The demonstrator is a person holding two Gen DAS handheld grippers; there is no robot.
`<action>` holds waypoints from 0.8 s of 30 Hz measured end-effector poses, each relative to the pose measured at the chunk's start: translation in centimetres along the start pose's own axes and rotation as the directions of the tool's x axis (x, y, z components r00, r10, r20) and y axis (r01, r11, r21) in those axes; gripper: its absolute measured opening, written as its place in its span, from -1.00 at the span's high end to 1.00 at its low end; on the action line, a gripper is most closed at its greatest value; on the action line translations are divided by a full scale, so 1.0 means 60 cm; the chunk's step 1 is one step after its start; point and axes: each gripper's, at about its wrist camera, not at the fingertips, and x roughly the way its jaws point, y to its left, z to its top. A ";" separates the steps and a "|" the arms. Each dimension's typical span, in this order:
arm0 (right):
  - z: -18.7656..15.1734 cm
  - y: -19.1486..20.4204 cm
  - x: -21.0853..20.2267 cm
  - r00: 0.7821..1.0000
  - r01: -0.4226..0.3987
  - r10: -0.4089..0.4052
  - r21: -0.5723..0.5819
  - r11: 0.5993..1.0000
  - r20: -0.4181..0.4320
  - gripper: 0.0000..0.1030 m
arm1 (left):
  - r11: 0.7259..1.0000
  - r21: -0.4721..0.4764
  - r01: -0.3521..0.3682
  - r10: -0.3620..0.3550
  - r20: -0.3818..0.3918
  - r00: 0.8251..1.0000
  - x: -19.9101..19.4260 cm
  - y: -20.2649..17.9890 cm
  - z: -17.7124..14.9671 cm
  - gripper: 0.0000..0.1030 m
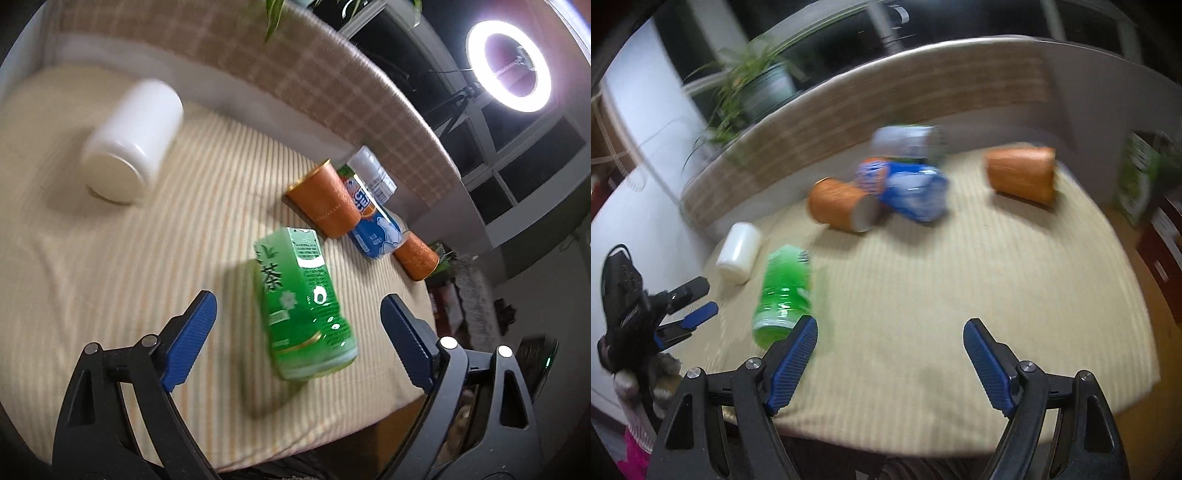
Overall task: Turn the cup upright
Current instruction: 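Grasp the green bottle with the left gripper while the right gripper releases it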
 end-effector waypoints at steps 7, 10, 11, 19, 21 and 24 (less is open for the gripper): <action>-0.015 -0.056 -0.025 0.999 0.032 -0.034 0.074 0.997 0.016 -0.62 | 0.996 -0.092 0.018 -0.027 -0.092 0.995 0.070 0.009 0.012 -0.65; -0.019 -0.065 -0.026 0.999 0.036 -0.037 0.086 0.996 0.016 -0.62 | 0.994 -0.110 0.013 -0.025 -0.105 0.994 0.085 0.013 0.015 -0.63; -0.020 -0.067 -0.025 0.999 0.037 -0.038 0.088 0.995 0.015 -0.62 | 0.993 -0.116 0.012 -0.025 -0.109 0.994 0.088 0.015 0.016 -0.62; -0.029 -0.076 -0.016 0.999 0.048 -0.049 0.103 0.994 0.005 -0.62 | 0.993 -0.117 -0.008 -0.008 -0.137 0.991 0.123 0.022 0.021 -0.55; -0.031 -0.078 -0.016 0.998 0.056 -0.057 0.106 0.993 0.006 -0.62 | 0.994 -0.110 -0.014 -0.002 -0.142 0.990 0.129 0.023 0.021 -0.46; -0.030 -0.083 -0.017 0.998 0.067 -0.069 0.107 0.992 0.011 -0.62 | 0.995 -0.097 0.001 -0.015 -0.144 0.989 0.131 0.020 0.021 -0.22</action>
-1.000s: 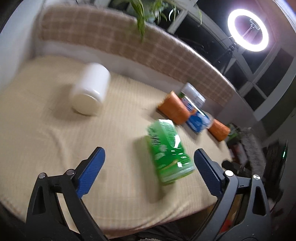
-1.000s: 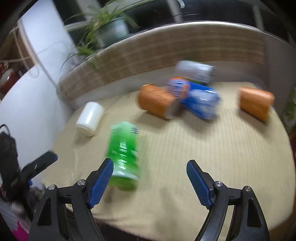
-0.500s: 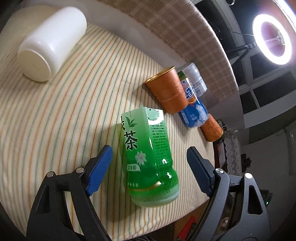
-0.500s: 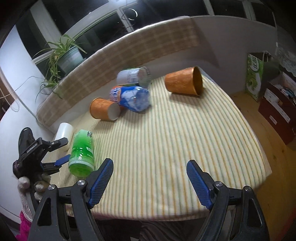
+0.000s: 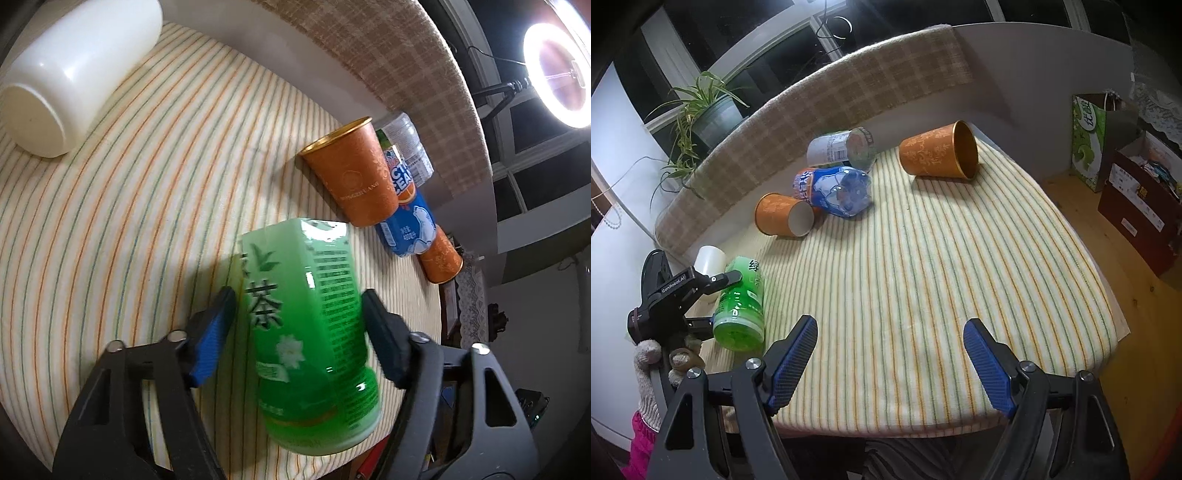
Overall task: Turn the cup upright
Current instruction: 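Grasp the green bottle with the left gripper while the right gripper releases it, then rotate the green bottle upright with the left gripper and lower it to the table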
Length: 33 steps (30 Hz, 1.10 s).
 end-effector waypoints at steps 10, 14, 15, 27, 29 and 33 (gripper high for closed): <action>0.001 0.001 0.005 1.000 -0.001 0.001 -0.003 1.000 -0.009 -0.62 | 0.996 0.083 -0.045 0.040 0.054 0.998 -0.019 -0.027 -0.008 -0.14; 0.000 0.005 0.008 1.000 -0.005 0.005 -0.005 1.000 -0.011 -0.62 | 0.989 0.131 -0.066 0.054 0.092 0.994 -0.035 -0.040 -0.013 -0.12; 0.000 0.005 0.008 1.000 -0.005 0.005 -0.006 1.000 -0.011 -0.62 | 0.986 0.148 -0.074 0.059 0.104 0.993 -0.040 -0.044 -0.015 -0.12; -0.003 0.009 0.013 1.000 -0.006 0.006 -0.007 1.000 -0.018 -0.62 | 0.948 0.285 -0.143 0.085 0.206 0.975 -0.062 -0.098 -0.030 -0.11; -0.003 0.008 0.012 1.000 -0.004 0.004 -0.005 1.000 -0.016 -0.62 | 0.941 0.302 -0.155 0.087 0.226 0.970 -0.064 -0.104 -0.030 -0.11; -0.003 0.007 0.010 1.000 0.001 -0.001 -0.006 1.000 -0.012 -0.62 | 0.922 0.340 -0.183 0.094 0.262 0.960 -0.066 -0.120 -0.031 -0.11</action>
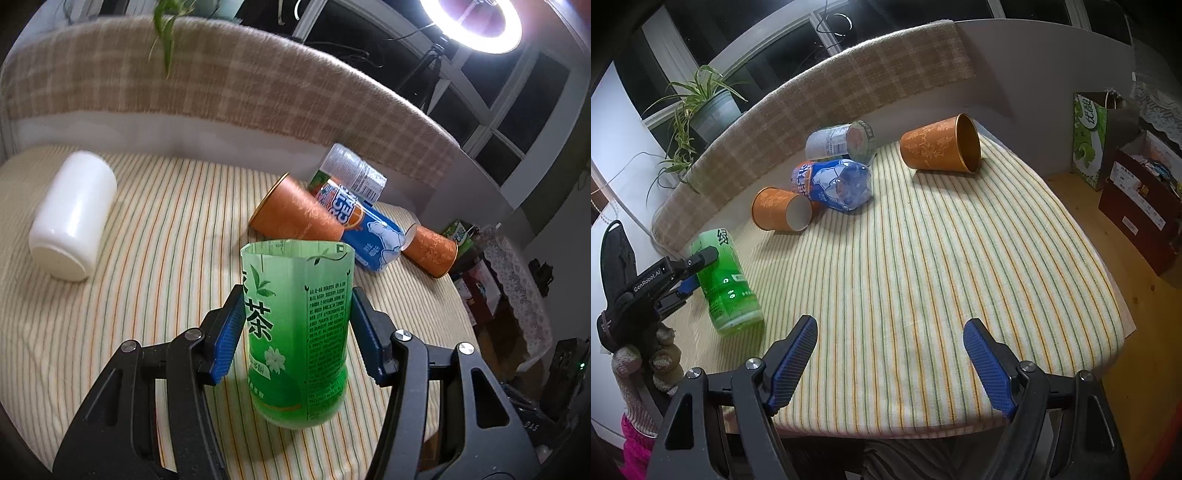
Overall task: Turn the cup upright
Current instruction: 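Rotate the green bottle upright with the left gripper and lower it to the table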
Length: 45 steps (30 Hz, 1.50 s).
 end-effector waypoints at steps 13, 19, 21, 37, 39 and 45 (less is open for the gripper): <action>0.001 -0.005 0.002 1.000 0.000 0.000 0.011 1.000 -0.004 -0.62 | 0.985 0.157 -0.077 0.065 0.078 0.995 -0.007 -0.044 -0.022 -0.11; 0.002 -0.002 0.003 1.000 -0.004 0.004 0.006 1.000 -0.004 -0.62 | 0.974 0.205 -0.096 0.079 0.088 0.993 -0.013 -0.060 -0.037 -0.11; 0.002 0.001 0.002 1.000 -0.005 0.005 0.002 1.000 -0.003 -0.62 | 0.972 0.214 -0.098 0.081 0.089 0.993 -0.015 -0.063 -0.041 -0.11; 0.004 0.011 -0.005 1.000 -0.011 0.011 -0.012 1.000 0.004 -0.62 | 0.970 0.233 -0.066 0.052 0.066 0.996 -0.027 -0.070 -0.063 -0.11; 0.004 0.011 -0.005 1.000 -0.010 0.010 -0.013 1.000 0.005 -0.62 | 0.971 0.230 -0.062 0.049 0.062 0.997 -0.029 -0.069 -0.065 -0.11; 0.007 0.017 -0.007 1.000 -0.012 0.012 -0.020 1.000 0.006 -0.62 | 0.975 0.219 -0.038 0.031 0.038 0.999 -0.027 -0.069 -0.071 -0.16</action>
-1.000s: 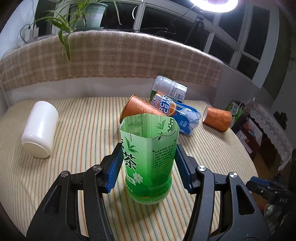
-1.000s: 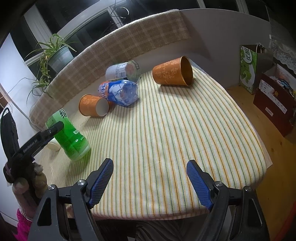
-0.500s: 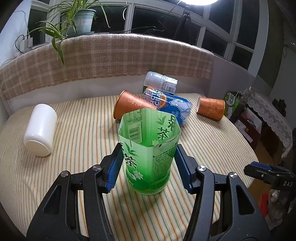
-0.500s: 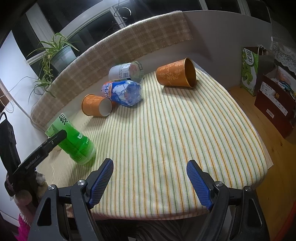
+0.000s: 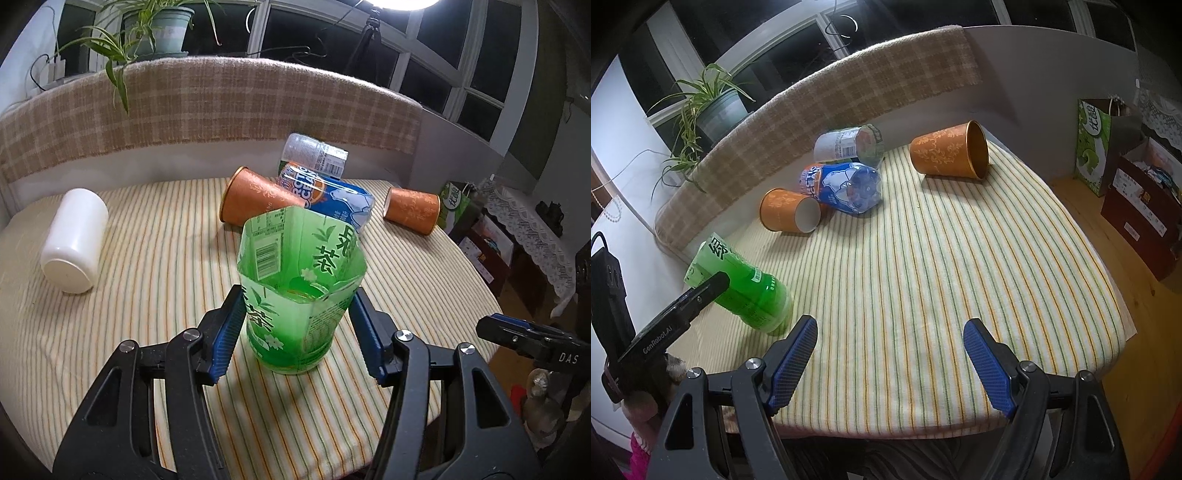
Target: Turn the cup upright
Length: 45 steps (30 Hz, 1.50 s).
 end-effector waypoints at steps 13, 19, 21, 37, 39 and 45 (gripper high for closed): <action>0.001 0.015 -0.006 1.000 0.005 -0.005 -0.032 0.999 0.018 -0.62 | 0.999 -0.026 0.027 -0.027 -0.030 0.999 -0.004 0.005 -0.019 -0.57; 0.002 0.031 -0.013 0.999 0.011 -0.008 -0.065 0.998 0.043 -0.62 | 0.999 -0.038 0.024 -0.025 -0.050 0.998 -0.010 0.014 -0.037 -0.61; 0.002 0.036 -0.015 0.999 0.012 -0.008 -0.074 0.997 0.050 -0.62 | 0.999 -0.041 0.015 -0.017 -0.052 0.999 -0.015 0.018 -0.043 -0.62; 0.006 0.095 -0.038 0.988 0.028 0.001 -0.184 0.983 0.152 -0.64 | 0.985 -0.095 -0.144 0.158 0.153 0.976 -0.136 0.060 -0.047 -0.63; 0.006 0.102 -0.041 0.986 0.032 0.001 -0.199 0.979 0.167 -0.65 | 0.982 -0.099 -0.159 0.175 0.182 0.968 -0.151 0.060 -0.043 -0.63; 0.005 0.132 -0.059 0.969 0.062 0.004 -0.255 0.965 0.248 -0.75 | 0.974 -0.097 -0.207 0.225 0.255 0.940 -0.189 0.052 -0.034 -0.68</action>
